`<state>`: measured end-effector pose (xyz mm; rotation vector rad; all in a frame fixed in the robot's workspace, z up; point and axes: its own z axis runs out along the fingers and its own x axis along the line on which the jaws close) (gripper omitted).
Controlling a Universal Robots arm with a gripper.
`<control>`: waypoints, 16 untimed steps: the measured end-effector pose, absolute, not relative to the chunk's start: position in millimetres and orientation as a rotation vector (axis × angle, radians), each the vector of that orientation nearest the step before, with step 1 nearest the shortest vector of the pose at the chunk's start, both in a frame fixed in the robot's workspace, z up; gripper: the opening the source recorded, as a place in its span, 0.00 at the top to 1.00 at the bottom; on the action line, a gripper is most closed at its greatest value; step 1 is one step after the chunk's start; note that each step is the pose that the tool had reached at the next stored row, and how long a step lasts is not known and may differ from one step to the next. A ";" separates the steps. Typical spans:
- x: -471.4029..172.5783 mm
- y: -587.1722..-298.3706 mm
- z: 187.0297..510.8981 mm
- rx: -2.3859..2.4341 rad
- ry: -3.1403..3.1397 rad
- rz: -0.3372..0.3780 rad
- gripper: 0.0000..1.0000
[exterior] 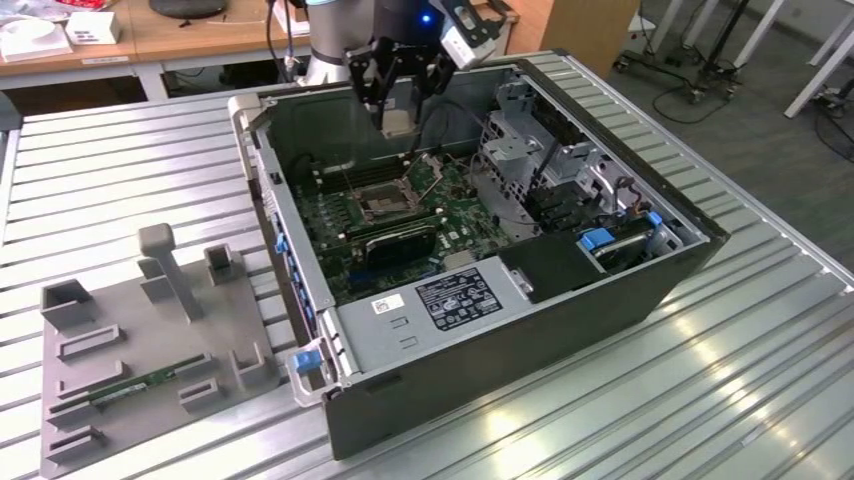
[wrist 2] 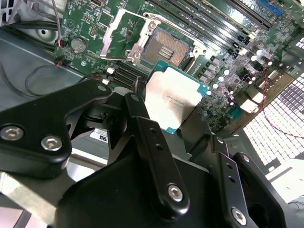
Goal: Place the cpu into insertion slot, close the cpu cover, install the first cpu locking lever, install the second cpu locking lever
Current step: 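Place the cpu into insertion slot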
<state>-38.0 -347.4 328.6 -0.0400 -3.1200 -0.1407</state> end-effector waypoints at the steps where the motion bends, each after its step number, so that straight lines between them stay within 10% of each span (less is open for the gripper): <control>1: -38.1 -347.5 327.1 -0.040 -3.120 -0.141 0.46; 16: -38.7 -347.5 300.0 -0.040 -3.111 -0.140 0.46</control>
